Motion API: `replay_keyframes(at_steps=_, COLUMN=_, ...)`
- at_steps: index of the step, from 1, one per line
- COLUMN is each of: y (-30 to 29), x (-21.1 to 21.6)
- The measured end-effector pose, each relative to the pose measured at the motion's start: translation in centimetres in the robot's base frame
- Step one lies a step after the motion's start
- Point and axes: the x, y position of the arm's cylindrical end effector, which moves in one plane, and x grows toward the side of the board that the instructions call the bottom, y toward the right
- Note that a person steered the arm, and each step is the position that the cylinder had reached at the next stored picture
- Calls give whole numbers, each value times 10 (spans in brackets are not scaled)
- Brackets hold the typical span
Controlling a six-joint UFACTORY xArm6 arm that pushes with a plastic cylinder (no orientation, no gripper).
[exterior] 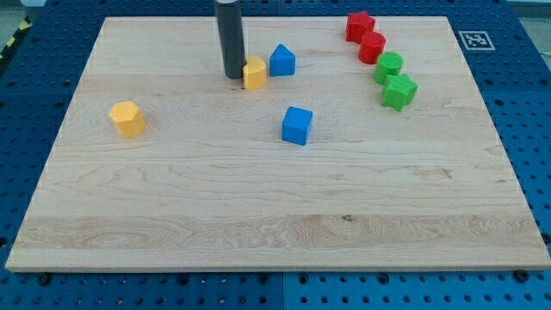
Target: Place the yellow heart to the bottom of the blue triangle
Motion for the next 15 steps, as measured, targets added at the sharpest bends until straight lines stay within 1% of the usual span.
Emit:
replay_keyframes(at_steps=2, y=5, x=-4)
replay_keyframes(at_steps=3, y=-2, x=-34)
replay_keyframes(at_steps=4, y=23, x=-27)
replay_keyframes(at_steps=5, y=51, x=-5)
replay_keyframes(at_steps=6, y=71, x=6)
replay_keyframes(at_steps=9, y=38, x=11)
replay_keyframes(at_steps=11, y=56, x=11)
replay_keyframes(at_steps=13, y=8, x=11)
replay_keyframes(at_steps=15, y=7, x=42)
